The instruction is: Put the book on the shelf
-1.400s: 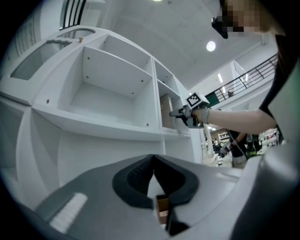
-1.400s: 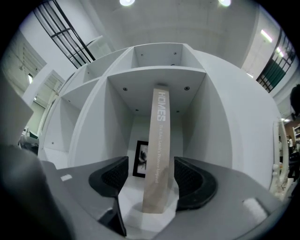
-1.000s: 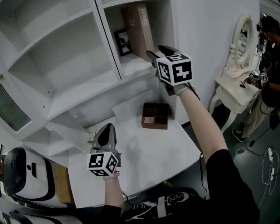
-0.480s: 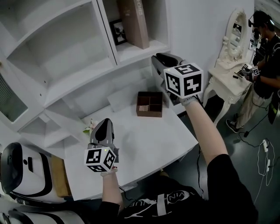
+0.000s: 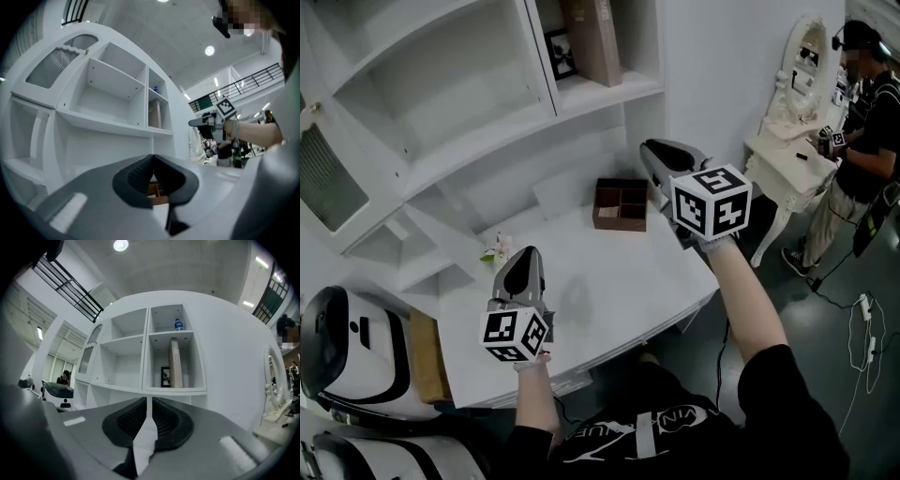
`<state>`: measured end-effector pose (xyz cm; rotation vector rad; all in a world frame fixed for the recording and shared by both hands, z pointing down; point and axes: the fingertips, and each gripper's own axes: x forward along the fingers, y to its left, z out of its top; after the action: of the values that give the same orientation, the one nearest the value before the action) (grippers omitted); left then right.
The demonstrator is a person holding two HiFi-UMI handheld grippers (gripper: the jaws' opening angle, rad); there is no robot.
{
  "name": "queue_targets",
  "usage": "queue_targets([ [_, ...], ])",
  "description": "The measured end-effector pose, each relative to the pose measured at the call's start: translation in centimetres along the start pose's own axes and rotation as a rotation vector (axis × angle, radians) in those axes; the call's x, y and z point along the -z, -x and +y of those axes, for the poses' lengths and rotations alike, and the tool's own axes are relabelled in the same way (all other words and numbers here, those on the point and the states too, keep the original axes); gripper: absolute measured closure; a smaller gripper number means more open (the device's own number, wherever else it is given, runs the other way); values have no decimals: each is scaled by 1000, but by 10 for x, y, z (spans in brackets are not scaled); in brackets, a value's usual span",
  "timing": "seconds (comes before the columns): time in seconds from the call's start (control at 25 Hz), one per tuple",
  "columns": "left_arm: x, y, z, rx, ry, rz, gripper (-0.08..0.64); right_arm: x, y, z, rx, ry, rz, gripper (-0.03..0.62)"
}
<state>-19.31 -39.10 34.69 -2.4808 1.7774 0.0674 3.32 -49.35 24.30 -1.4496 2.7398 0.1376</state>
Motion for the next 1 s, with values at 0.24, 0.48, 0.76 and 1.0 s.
queue_targets([
  [0.24,5,32,-1,-18,6,7,560,21,30,31,-41,-19,3,558],
  [0.48,11,63,0,-37,13,10,560,41,60,63,-62,-10,11,577],
  [0.76,20,91,-1,-50,16,16,560,67,89,90,-75,-28,27,584],
  [1.0,25,106,2,-69,14,26,560,89,107,106,-84,-51,41,584],
])
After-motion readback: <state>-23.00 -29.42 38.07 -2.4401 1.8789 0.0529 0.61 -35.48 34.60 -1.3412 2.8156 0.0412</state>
